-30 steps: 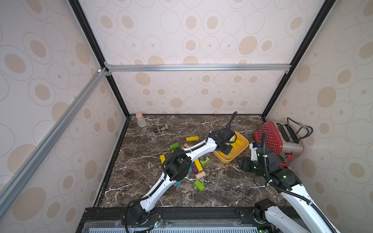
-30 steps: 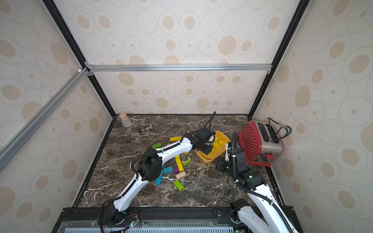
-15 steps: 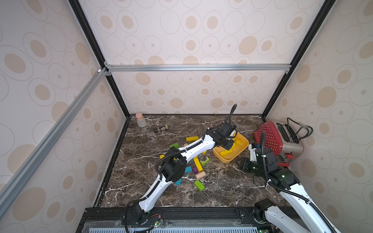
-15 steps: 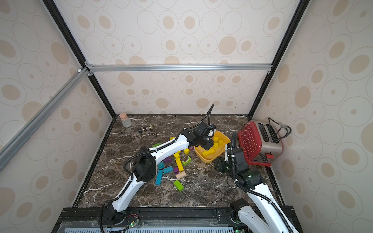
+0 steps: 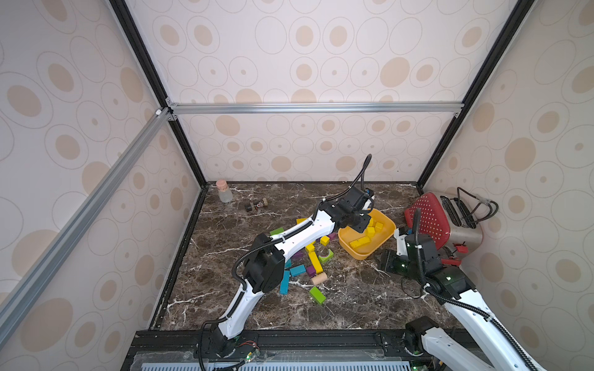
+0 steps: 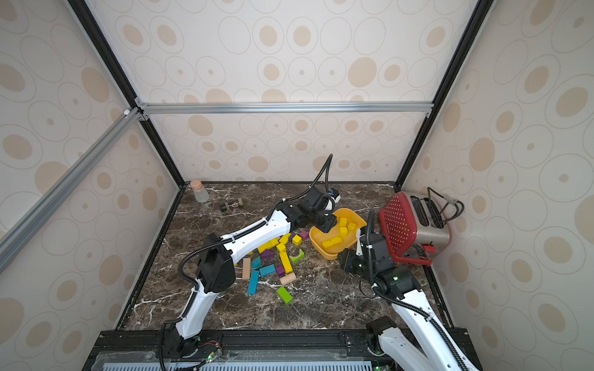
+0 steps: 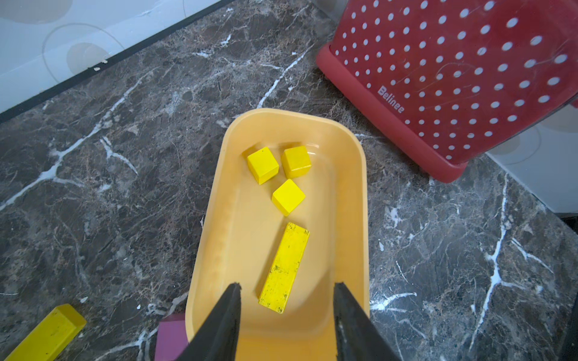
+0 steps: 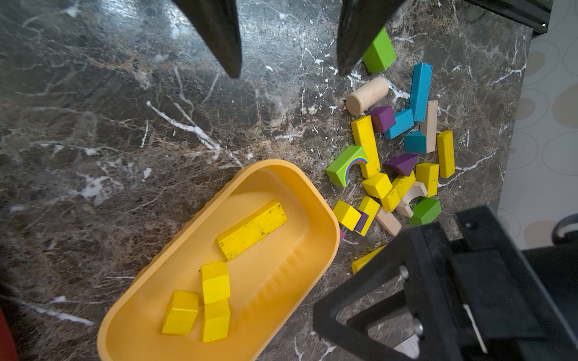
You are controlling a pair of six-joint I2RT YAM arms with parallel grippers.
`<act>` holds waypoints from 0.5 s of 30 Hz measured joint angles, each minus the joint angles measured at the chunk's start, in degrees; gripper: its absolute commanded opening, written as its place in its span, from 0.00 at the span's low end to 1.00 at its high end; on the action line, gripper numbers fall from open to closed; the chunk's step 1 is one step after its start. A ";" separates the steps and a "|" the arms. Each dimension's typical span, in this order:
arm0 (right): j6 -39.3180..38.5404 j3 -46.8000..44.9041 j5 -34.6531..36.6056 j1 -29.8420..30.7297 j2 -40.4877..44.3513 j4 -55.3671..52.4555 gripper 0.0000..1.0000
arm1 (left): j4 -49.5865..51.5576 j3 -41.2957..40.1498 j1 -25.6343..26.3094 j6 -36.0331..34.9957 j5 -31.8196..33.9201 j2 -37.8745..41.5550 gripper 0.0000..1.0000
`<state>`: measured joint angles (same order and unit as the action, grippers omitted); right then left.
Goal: Pick out the yellow building blocks
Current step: Place the building block in the storage box.
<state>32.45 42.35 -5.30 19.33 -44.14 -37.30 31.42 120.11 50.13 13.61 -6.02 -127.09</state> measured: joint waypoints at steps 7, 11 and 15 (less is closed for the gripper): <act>1.66 0.13 0.17 4.31 -5.18 2.82 0.50 | -0.11 -7.26 -1.14 -0.90 0.87 6.01 0.48; 2.71 0.55 1.42 8.00 -8.00 4.81 0.50 | -0.57 -10.51 -2.25 -1.27 1.55 9.97 0.48; 3.65 0.94 2.49 10.71 -10.91 7.23 0.50 | -0.94 -14.32 -3.32 -1.51 2.64 13.51 0.48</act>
<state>36.10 43.29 -2.81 30.04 -55.05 -30.06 30.48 105.80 46.81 12.10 -3.38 -113.58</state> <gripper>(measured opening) 0.502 0.480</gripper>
